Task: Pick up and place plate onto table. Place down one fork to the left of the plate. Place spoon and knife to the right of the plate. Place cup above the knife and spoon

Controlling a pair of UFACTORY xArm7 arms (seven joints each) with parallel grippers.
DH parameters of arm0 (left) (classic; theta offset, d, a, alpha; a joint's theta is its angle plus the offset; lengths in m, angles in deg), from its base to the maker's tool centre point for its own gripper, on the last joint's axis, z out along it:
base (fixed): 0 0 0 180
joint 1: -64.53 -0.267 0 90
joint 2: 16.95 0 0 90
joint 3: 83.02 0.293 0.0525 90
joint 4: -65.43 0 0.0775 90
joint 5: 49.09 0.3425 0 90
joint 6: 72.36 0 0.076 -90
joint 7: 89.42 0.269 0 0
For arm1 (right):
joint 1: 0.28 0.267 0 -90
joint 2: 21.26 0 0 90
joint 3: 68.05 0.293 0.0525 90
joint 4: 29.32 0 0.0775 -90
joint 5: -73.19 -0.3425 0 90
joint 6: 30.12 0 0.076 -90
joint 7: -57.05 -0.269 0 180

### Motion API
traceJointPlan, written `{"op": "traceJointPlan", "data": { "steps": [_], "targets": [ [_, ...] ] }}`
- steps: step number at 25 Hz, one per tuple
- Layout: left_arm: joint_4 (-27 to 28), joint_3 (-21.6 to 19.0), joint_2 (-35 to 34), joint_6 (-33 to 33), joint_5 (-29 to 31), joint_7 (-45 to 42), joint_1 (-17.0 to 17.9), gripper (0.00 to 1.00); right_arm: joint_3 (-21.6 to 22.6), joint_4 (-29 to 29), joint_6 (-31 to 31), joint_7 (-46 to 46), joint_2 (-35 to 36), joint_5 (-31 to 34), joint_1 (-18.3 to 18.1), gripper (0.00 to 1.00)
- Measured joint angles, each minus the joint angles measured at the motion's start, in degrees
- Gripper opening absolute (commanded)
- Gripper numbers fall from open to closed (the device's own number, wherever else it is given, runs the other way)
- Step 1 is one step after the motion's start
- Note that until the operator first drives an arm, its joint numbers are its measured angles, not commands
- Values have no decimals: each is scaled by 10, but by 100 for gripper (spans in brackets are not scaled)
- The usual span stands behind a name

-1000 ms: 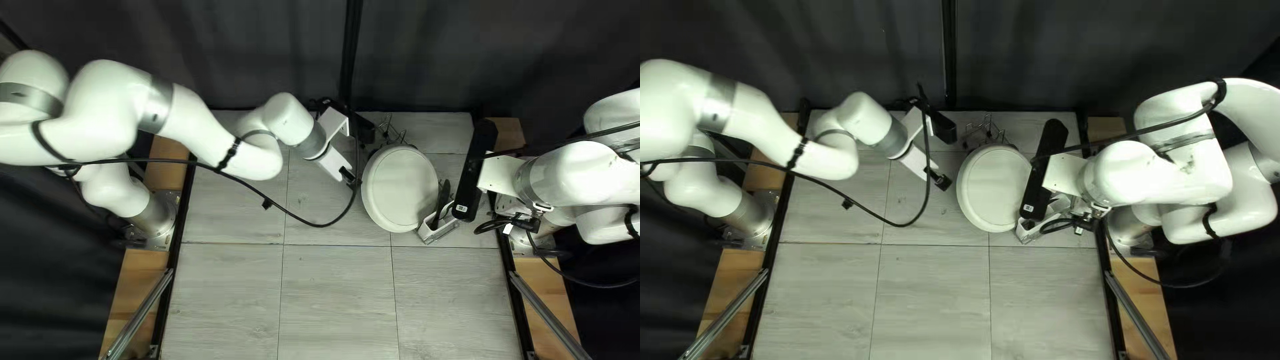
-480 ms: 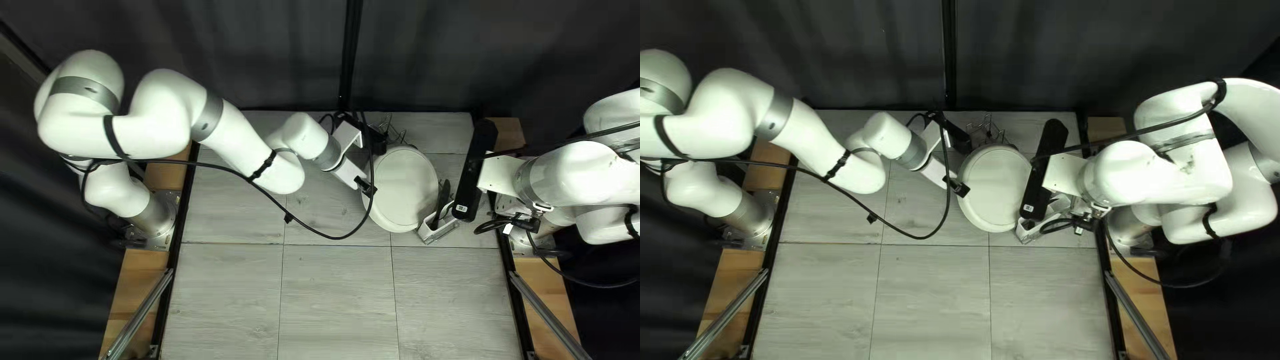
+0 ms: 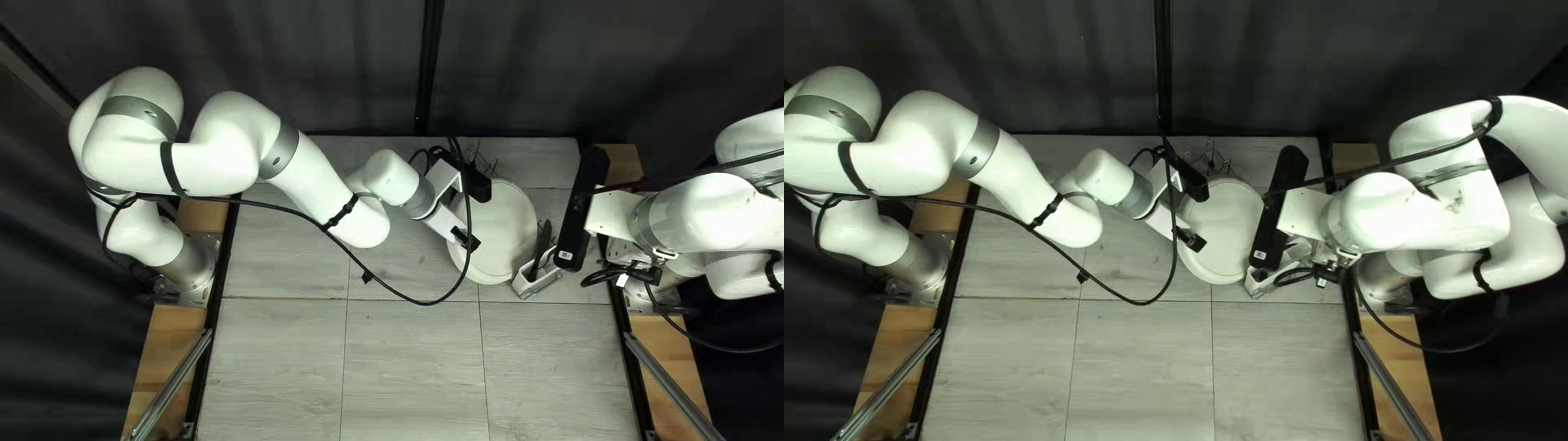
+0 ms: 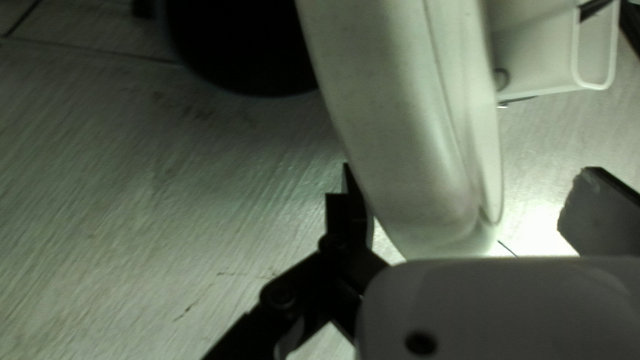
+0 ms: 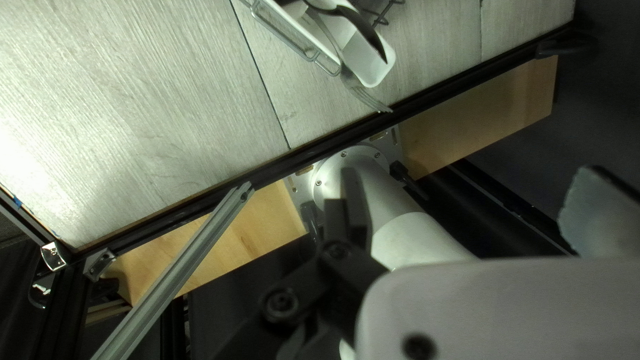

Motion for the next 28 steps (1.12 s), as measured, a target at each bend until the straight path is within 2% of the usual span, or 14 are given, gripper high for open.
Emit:
{"op": "traceJointPlan", "data": {
  "steps": [3,4,5,6,7,8,10,12,13,14,18,24,28],
  "targets": [
    [-1,-15,-9,-1,-5,10,-12,100,0,0,0,0,0,0,0,100],
    [-1,-17,-12,-1,-5,11,-13,96,0,0,0,0,0,0,0,100],
    [-1,-18,-14,0,-4,12,-13,96,0,0,0,0,0,0,0,100],
    [1,-18,-15,0,-3,13,-13,82,0,0,0,0,0,0,0,100],
    [3,-17,-15,-1,-2,14,-13,79,0,0,0,0,0,0,0,100],
    [5,-16,-15,-2,0,14,-12,61,0,0,0,0,0,0,0,100],
    [10,-13,-12,-4,4,15,-8,53,0,0,0,0,0,0,0,100],
    [13,-10,-11,-6,7,15,-4,25,0,0,0,0,0,0,0,100],
    [14,-8,-11,-7,9,14,-2,17,0,0,0,0,0,0,0,100],
    [14,-4,-11,-8,10,13,2,13,0,0,0,0,0,0,0,100],
    [11,2,-21,-11,14,10,10,12,0,0,0,0,0,0,0,100],
    [-10,-9,-63,-10,6,14,-2,8,0,0,0,0,0,0,0,100],
    [-19,-14,-95,-6,6,16,-1,8,0,0,0,0,0,0,0,100]
  ]
}}
